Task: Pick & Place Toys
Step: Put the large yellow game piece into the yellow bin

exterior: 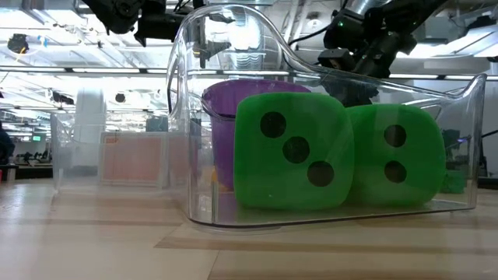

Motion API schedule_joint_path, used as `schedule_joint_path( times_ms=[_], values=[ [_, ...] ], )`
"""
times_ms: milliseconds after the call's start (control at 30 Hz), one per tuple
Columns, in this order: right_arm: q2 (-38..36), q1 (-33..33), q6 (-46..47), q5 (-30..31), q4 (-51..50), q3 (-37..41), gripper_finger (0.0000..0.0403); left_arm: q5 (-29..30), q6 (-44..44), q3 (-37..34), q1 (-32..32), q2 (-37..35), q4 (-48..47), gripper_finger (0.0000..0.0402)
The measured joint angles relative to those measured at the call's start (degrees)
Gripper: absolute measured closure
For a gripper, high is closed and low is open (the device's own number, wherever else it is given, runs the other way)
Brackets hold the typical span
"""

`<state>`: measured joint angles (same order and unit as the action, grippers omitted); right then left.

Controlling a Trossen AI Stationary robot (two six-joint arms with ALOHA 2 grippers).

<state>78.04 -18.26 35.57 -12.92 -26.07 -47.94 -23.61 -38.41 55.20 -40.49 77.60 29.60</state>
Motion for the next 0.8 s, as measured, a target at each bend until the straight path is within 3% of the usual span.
schedule_joint_path(
  times_ms=[567, 800],
  values=[
    [-0.01, 2.18, -0.60, 0.99, 1.25, 0.00, 0.0274, 0.08, 0.00, 0.00, 0.52, 0.00, 0.00, 0.0105],
    [-0.04, 2.17, -0.93, 0.95, 1.38, 0.00, 0.0253, -0.14, 0.17, 0.00, 1.25, 0.00, 0.01, 0.0105]
  ],
)
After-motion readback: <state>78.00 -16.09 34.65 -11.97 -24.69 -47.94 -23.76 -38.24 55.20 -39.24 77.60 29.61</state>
